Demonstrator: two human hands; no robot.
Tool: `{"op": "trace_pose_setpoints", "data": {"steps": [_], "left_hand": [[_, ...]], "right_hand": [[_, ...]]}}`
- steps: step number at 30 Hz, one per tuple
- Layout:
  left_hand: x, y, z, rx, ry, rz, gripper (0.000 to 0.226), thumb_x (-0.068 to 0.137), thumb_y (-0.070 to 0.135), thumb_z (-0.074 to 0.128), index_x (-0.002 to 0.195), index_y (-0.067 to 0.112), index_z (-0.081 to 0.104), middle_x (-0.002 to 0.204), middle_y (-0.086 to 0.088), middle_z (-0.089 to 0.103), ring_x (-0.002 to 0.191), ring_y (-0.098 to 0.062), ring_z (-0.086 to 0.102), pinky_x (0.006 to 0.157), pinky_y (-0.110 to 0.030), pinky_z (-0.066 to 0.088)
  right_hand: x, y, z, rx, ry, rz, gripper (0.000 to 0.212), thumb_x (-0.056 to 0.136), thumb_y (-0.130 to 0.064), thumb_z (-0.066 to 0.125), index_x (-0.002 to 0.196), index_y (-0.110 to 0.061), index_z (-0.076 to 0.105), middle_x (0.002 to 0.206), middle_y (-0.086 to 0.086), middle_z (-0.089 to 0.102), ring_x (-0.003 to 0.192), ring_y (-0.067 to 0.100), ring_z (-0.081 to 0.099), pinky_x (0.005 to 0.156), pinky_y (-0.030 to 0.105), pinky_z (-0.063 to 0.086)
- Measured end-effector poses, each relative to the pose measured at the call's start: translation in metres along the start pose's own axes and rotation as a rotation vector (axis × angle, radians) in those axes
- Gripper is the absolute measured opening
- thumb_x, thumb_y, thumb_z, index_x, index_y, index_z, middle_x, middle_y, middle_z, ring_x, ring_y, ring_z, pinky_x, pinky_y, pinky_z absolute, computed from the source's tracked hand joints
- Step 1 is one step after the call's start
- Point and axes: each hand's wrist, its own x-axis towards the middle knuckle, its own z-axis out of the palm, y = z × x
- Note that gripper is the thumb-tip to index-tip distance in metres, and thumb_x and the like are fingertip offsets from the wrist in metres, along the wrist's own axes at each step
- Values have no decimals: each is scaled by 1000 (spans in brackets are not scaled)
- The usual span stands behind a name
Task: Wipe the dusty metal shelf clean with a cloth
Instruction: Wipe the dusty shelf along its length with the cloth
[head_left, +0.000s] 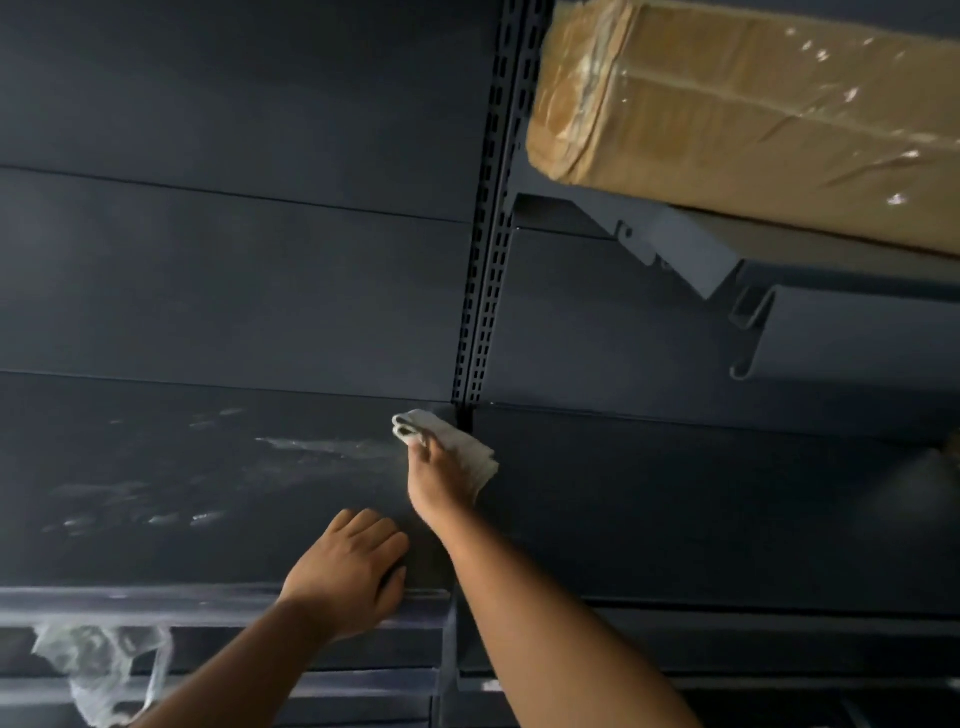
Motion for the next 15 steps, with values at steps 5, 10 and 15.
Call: {"op": "trace_pose_setpoints", "data": {"steps": [5, 10, 15], "left_hand": [[0, 0, 0, 30, -33, -26, 18, 82, 44, 50, 88, 31, 62, 88, 9, 59, 82, -14, 51, 76, -31, 41], [2, 2, -1, 76, -65, -51, 24, 83, 43, 48, 90, 27, 64, 89, 4, 61, 81, -19, 52, 73, -36, 44], [2, 4, 0, 111, -36, -55, 26, 81, 40, 50, 93, 22, 65, 87, 0, 60, 80, -24, 52, 72, -38, 42]], "right_hand": [[5, -13, -68, 951, 18, 300, 28, 89, -44, 53, 78, -22, 66, 68, -8, 65, 66, 8, 62, 58, 24, 48], [-1, 27, -149, 938, 106, 211, 25, 91, -43, 56, 96, -21, 66, 99, 3, 73, 89, 21, 67, 75, 38, 56], [-29, 88, -197, 655, 312, 60, 22, 94, -39, 50, 106, -27, 63, 122, 5, 64, 101, 11, 64, 92, 36, 52]]}}
